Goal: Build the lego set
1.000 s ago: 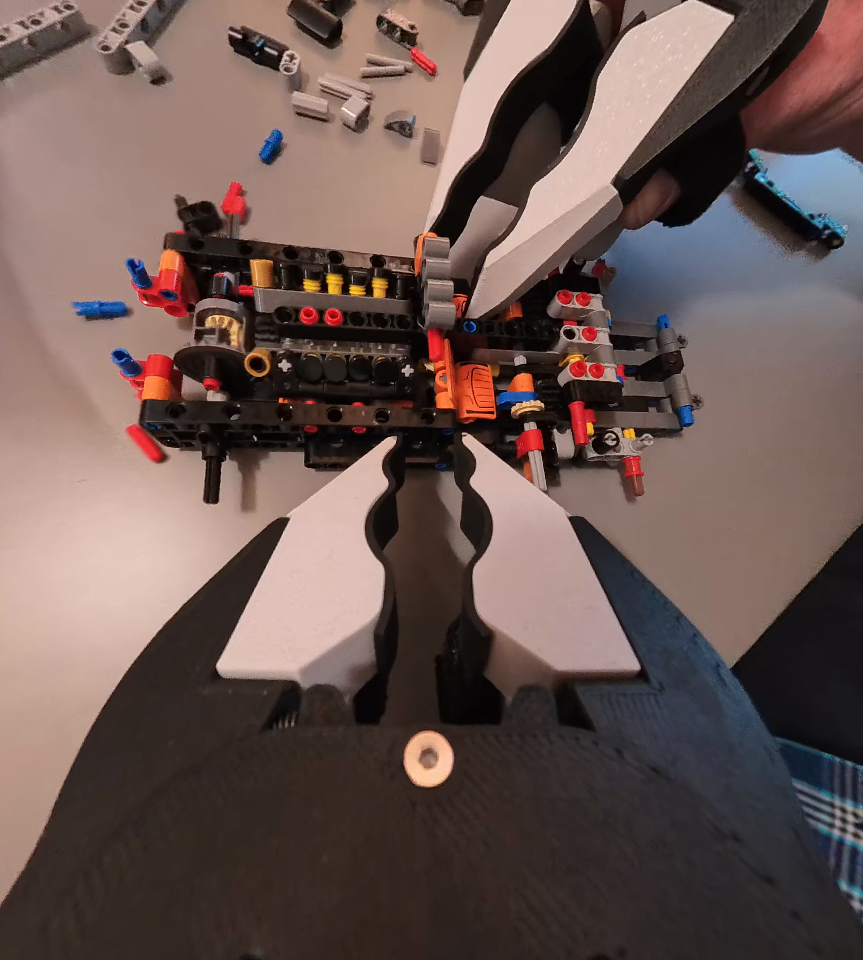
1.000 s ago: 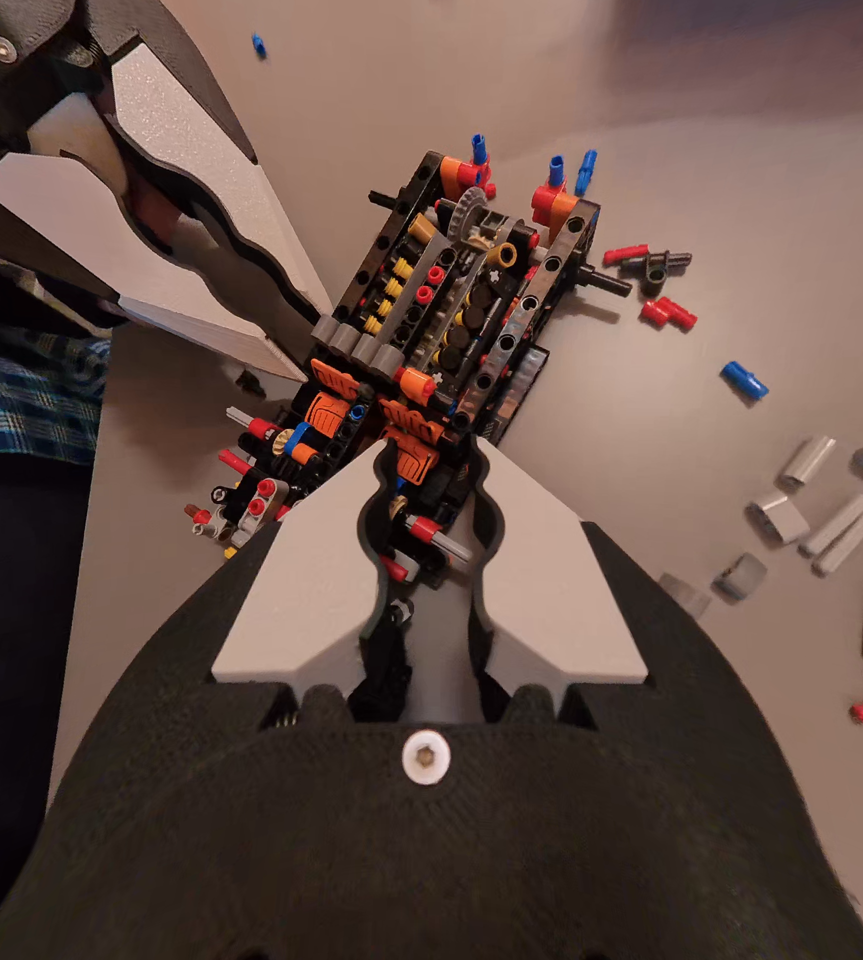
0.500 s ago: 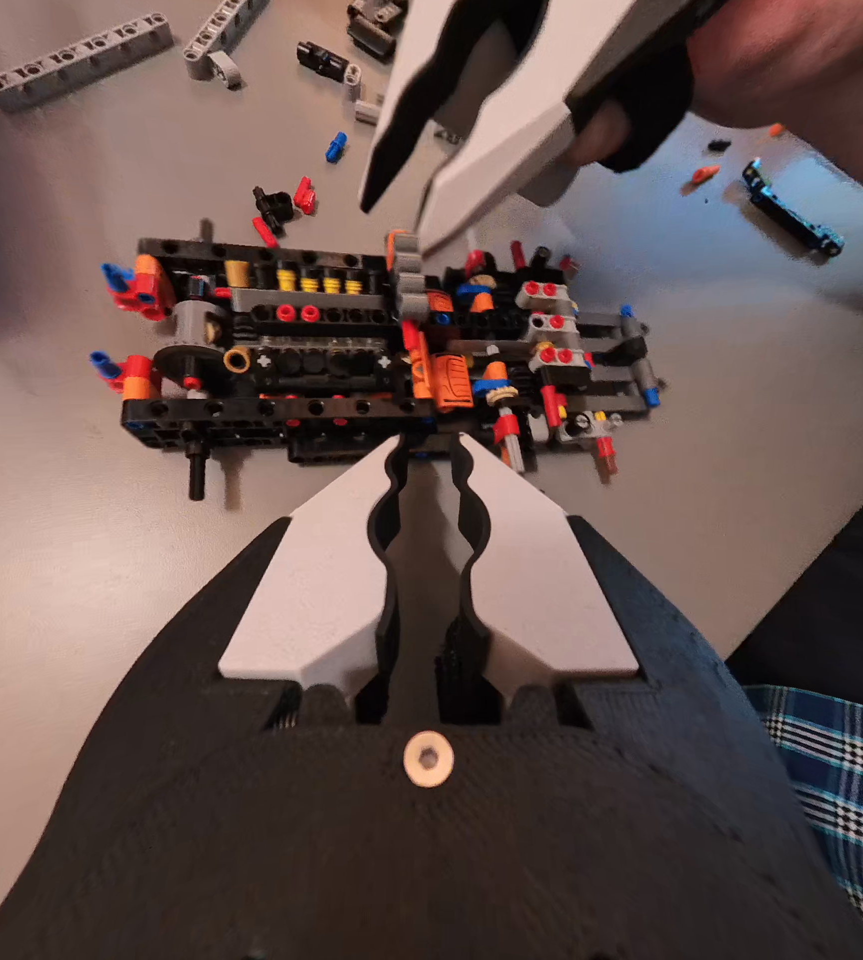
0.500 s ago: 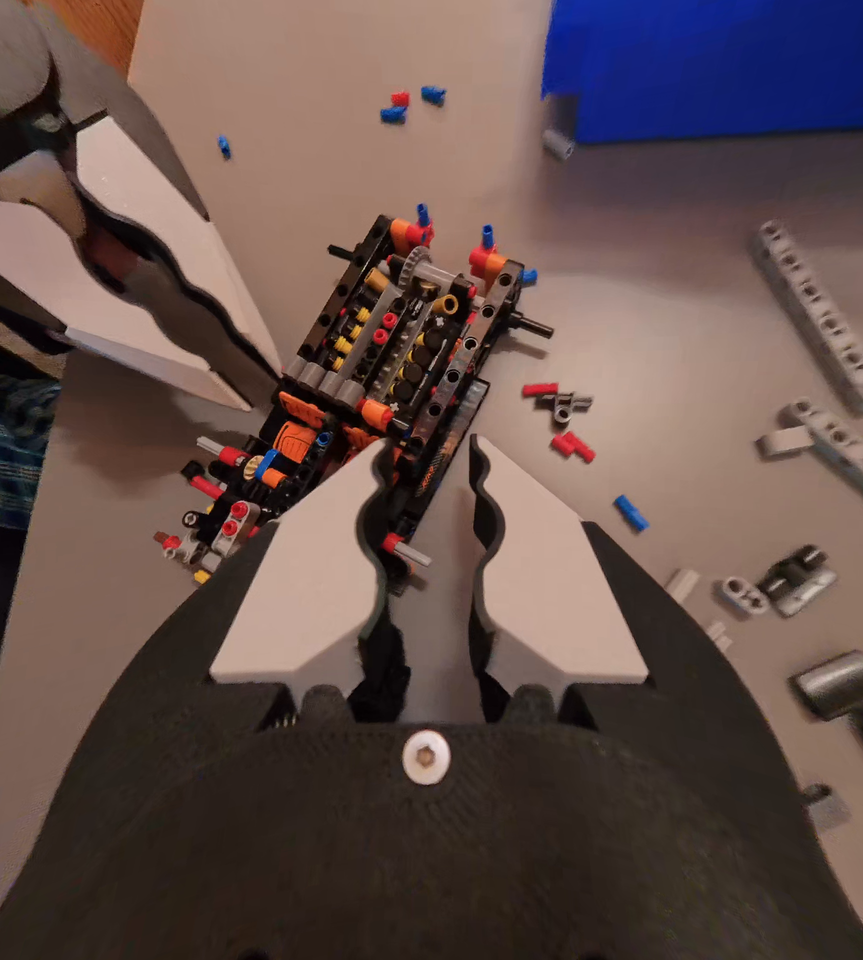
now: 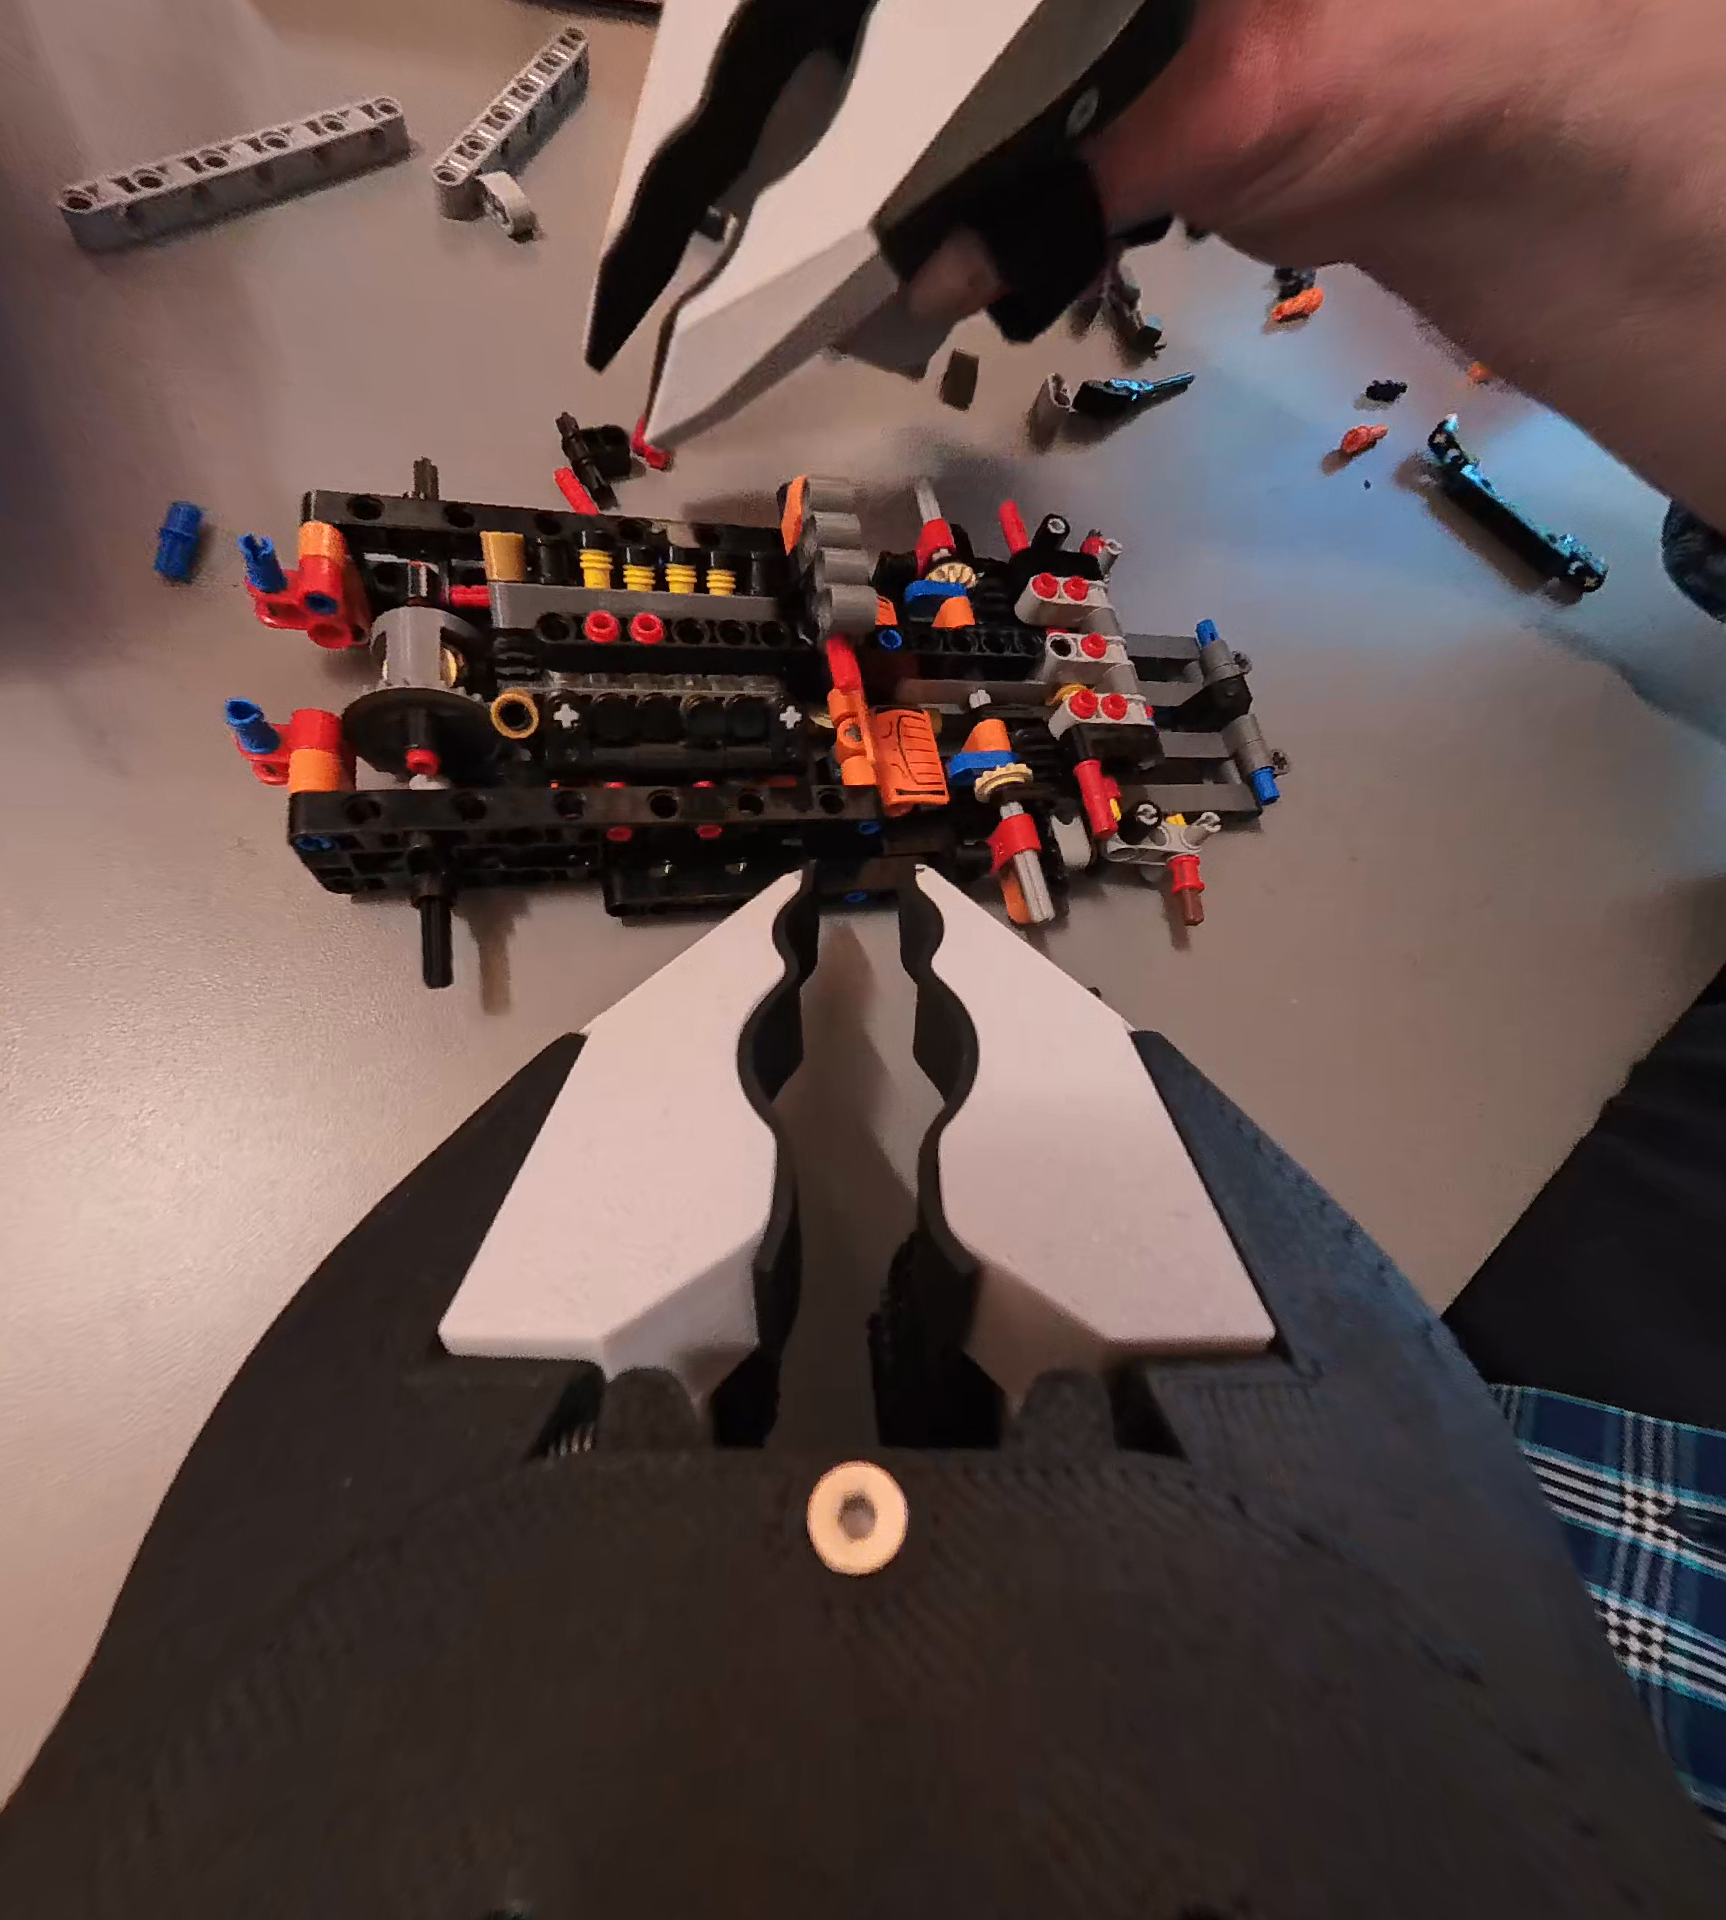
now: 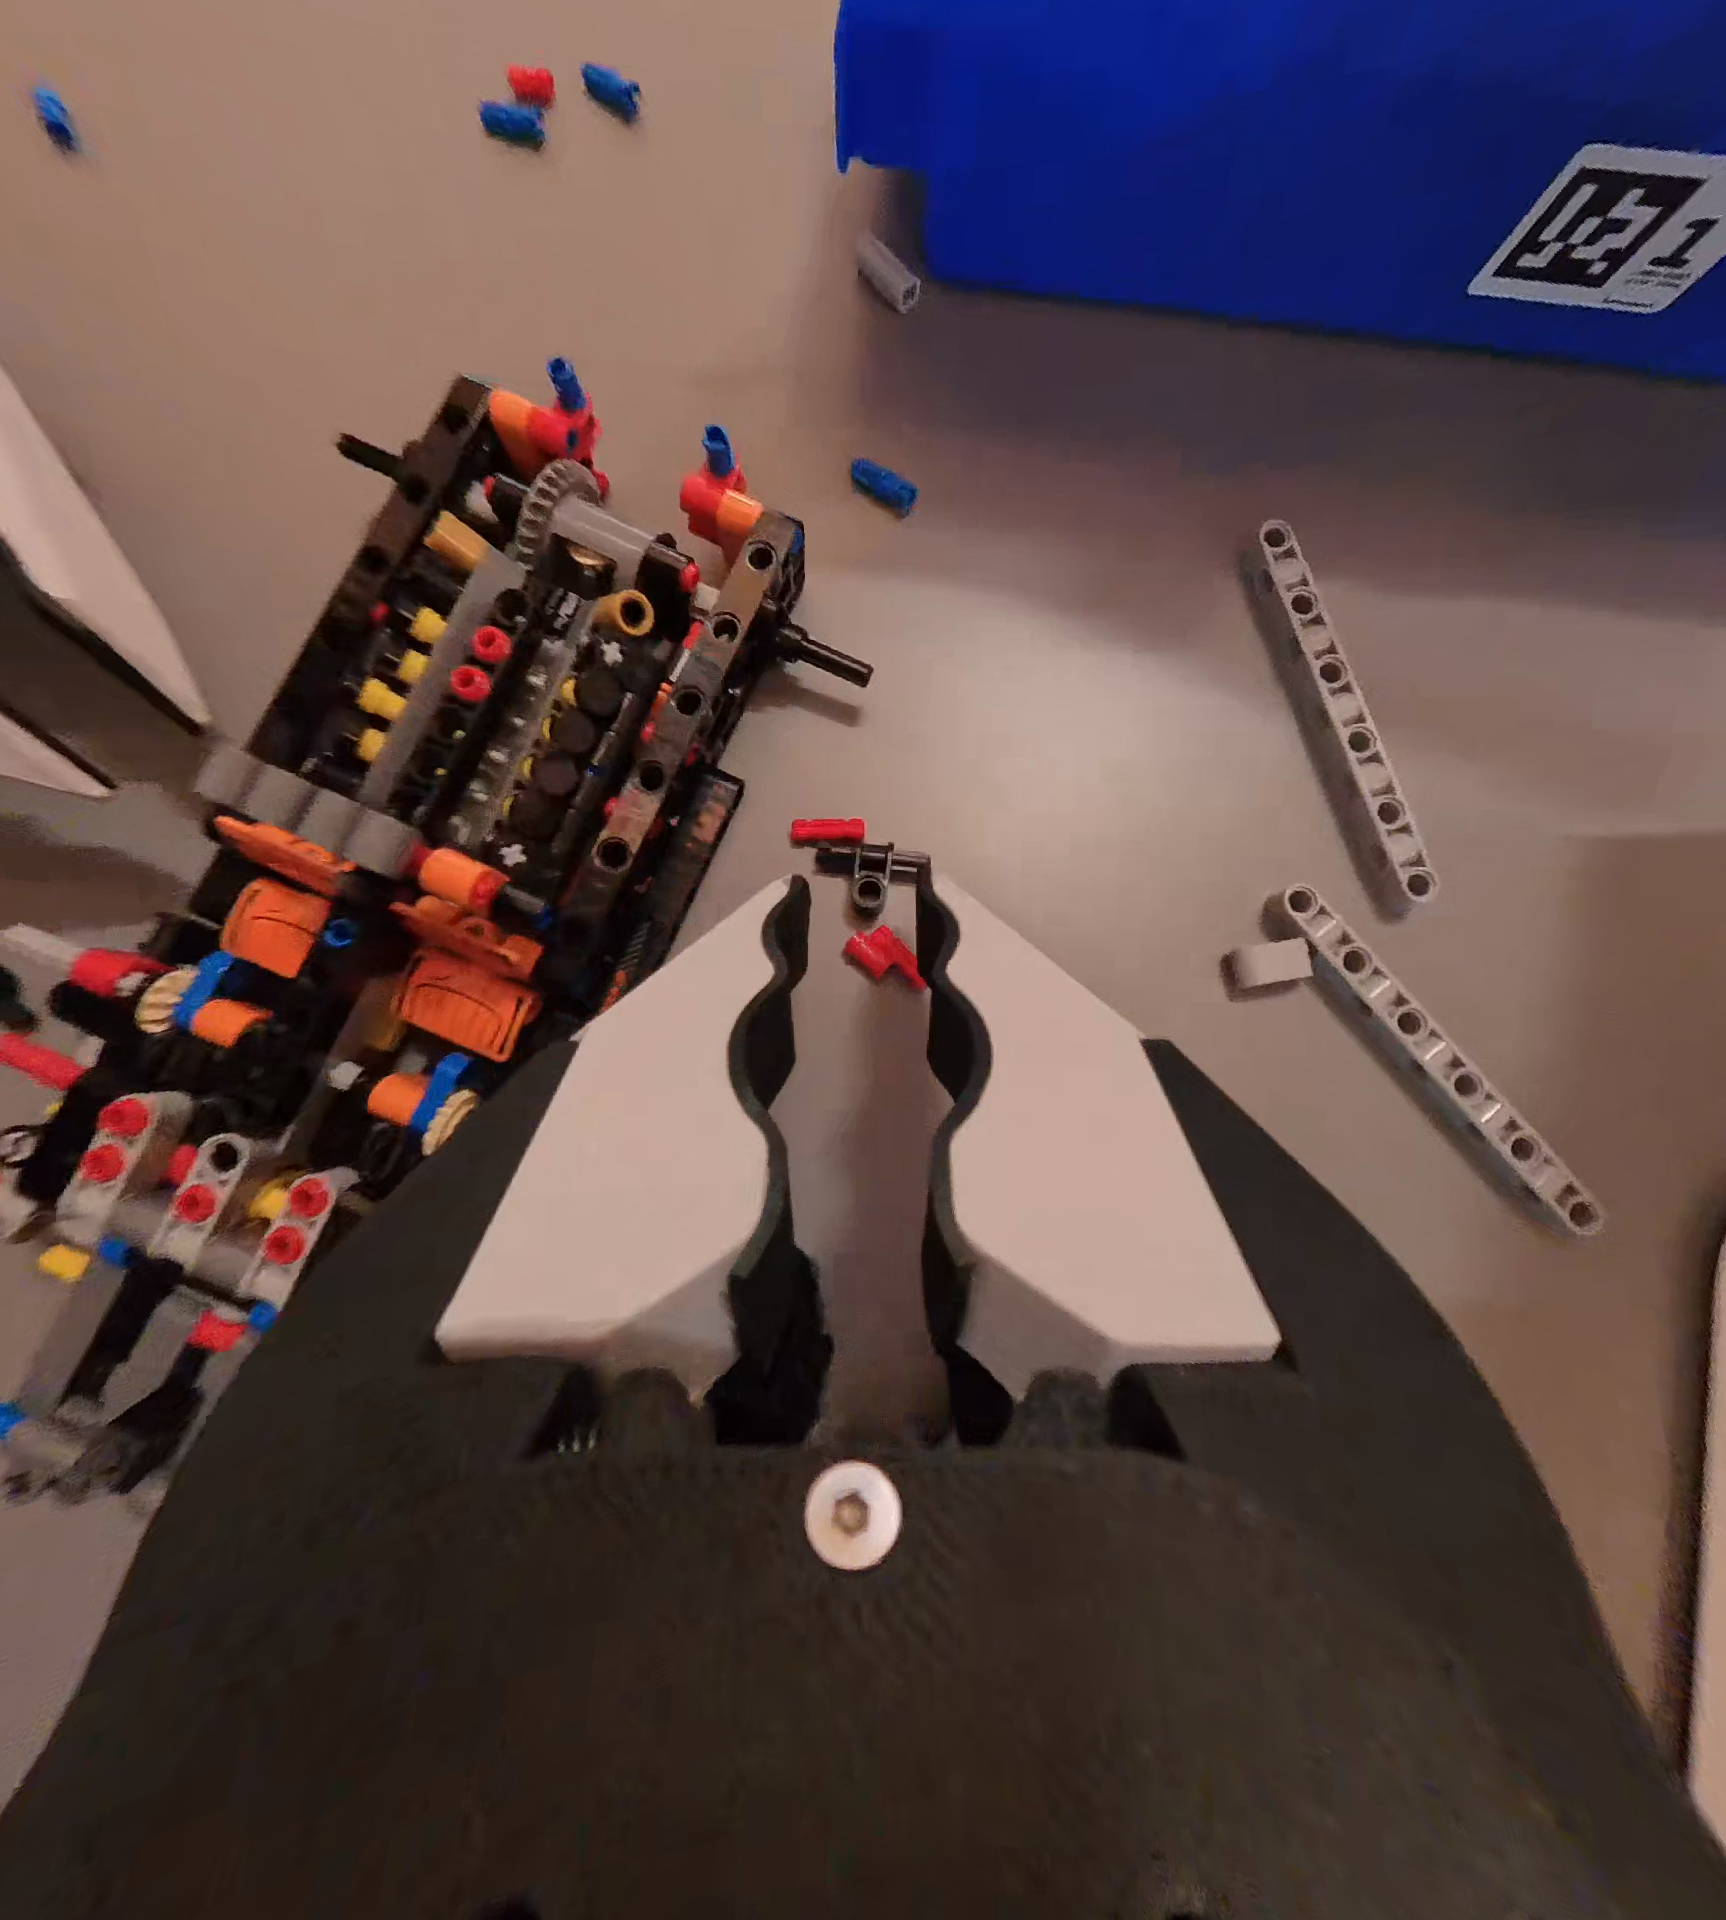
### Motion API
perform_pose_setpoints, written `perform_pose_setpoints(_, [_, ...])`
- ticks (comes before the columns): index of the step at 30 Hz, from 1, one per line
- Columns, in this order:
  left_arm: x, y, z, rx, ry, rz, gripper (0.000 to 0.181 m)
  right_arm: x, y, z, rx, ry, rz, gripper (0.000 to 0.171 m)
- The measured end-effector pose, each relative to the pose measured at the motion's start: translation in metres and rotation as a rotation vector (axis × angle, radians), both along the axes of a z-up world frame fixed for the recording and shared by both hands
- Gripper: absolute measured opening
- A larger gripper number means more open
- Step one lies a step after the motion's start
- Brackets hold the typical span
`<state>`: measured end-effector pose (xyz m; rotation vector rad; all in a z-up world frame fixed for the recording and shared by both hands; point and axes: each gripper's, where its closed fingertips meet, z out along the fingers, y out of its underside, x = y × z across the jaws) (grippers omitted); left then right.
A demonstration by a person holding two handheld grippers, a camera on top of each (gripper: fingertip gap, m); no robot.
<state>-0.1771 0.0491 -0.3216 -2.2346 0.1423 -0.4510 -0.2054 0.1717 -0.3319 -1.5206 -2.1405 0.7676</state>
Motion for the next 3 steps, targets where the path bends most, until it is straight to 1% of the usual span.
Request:
perform_pose_setpoints(1, [-0.0010, 0.0000, 0.0006, 0.003, -0.003, 0.003, 0.014, -0.0005, 0.0018, -0.0043, 0.031, -0.016, -0.002, 0.017])
perform_pose_setpoints(3, [-0.0025, -0.0001, 0.0019, 0.007, -0.006, 0.005, 0.014, -0.0010, 0.0016, -0.0097, 0.050, -0.037, 0.000, 0.014])
